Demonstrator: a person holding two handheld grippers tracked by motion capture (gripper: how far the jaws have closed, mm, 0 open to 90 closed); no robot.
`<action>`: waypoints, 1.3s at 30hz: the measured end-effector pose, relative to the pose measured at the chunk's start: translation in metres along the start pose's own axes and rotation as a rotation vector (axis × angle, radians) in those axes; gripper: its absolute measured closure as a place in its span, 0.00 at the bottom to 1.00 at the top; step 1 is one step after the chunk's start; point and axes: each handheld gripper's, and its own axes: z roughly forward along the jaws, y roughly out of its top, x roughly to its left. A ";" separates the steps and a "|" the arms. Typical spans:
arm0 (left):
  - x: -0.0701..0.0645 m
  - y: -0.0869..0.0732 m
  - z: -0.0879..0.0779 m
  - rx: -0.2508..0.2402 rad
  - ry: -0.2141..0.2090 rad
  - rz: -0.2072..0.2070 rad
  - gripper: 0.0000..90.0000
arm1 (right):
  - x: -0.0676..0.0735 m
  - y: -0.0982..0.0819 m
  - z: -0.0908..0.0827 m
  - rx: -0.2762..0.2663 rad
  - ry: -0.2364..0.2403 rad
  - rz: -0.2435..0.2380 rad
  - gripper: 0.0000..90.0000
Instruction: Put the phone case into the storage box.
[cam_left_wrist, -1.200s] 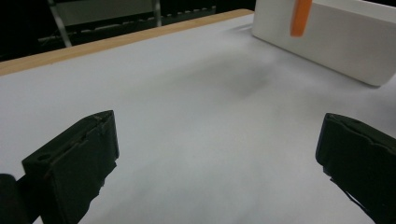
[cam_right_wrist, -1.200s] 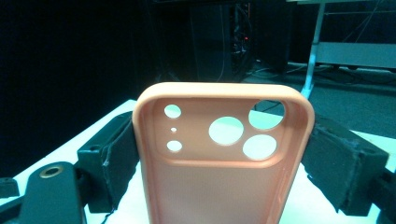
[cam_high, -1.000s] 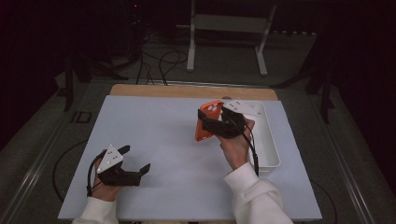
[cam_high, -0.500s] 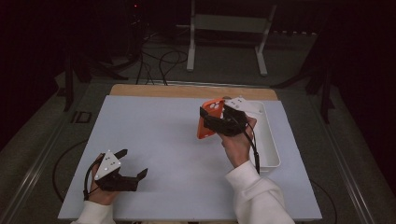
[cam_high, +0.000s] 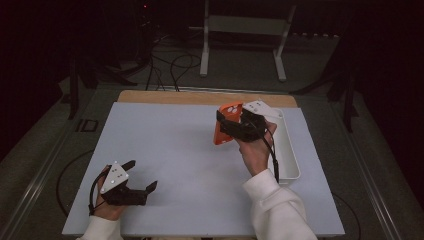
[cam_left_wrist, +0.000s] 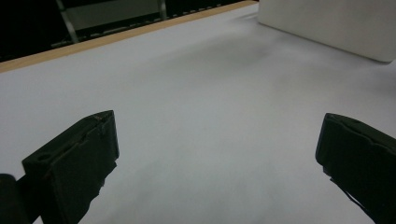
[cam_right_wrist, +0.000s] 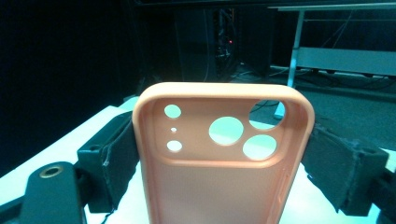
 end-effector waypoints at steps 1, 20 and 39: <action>0.000 0.000 0.000 0.001 0.000 0.001 0.00 | 0.000 0.000 0.000 0.000 -0.002 0.003 0.18; -0.001 0.000 0.002 0.009 0.001 0.001 0.00 | -0.011 0.007 0.008 -0.006 -0.046 -0.007 0.18; -0.001 -0.001 0.003 0.014 0.002 0.002 0.00 | -0.018 0.018 0.015 -0.027 -0.079 -0.004 0.18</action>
